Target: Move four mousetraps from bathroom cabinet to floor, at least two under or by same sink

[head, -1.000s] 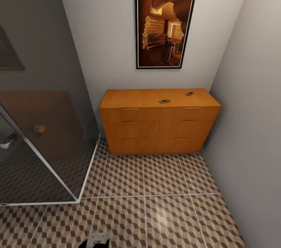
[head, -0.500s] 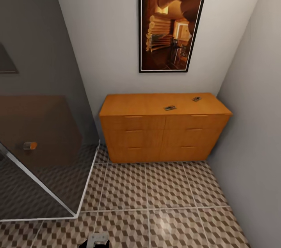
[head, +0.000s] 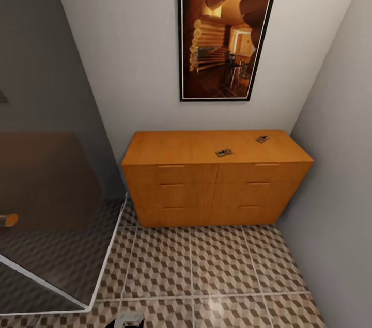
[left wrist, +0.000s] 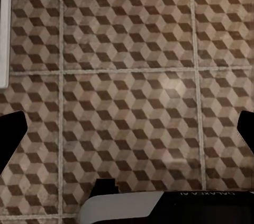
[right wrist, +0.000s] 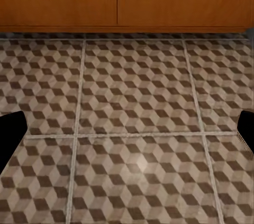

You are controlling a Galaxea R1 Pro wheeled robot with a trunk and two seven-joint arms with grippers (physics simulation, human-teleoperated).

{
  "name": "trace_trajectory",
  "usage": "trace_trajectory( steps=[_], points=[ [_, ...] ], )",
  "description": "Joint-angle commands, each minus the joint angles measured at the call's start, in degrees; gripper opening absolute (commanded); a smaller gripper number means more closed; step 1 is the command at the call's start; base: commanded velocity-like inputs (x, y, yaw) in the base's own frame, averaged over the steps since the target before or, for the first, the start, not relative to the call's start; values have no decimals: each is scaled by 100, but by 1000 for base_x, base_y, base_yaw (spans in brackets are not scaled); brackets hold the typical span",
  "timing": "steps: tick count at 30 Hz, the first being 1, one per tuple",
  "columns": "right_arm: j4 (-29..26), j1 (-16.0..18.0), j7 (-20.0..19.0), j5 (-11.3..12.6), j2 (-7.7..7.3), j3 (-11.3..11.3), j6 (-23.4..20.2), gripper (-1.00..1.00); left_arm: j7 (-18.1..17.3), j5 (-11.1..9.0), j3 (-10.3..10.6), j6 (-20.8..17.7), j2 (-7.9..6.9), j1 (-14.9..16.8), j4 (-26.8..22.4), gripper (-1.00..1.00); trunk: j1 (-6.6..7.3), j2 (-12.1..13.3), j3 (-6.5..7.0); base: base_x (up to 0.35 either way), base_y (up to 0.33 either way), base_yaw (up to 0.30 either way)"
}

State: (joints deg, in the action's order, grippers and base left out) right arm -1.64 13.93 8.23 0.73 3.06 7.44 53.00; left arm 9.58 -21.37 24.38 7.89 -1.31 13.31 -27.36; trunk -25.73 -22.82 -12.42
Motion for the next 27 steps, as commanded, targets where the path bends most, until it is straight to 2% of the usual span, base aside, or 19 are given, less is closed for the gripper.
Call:
trace_trajectory(
  steps=[1, 9, 22, 27],
  points=[
    [5, 5, 47, 6, 1, 48, 12, 100, 44, -43, 49, 20, -7, 5, -2, 100, -6, -10, -10, 264, -195, 0],
    [6, 5, 47, 1, -3, 54, 27, 100, 44, -43, 53, 20, -9, 5, 9, 100, -6, -10, -10, 178, -141, 0],
    [5, 5, 51, -2, -7, 51, 26, 100, 42, -45, 55, 28, -36, 5, 52, 100, -6, -10, -10, 17, -14, 0],
    [5, 5, 54, 2, -20, 49, 20, 100, 38, -53, 55, 39, -104, 5, 292, 100, -6, -10, -10, 1, -1, 0]
  ],
)
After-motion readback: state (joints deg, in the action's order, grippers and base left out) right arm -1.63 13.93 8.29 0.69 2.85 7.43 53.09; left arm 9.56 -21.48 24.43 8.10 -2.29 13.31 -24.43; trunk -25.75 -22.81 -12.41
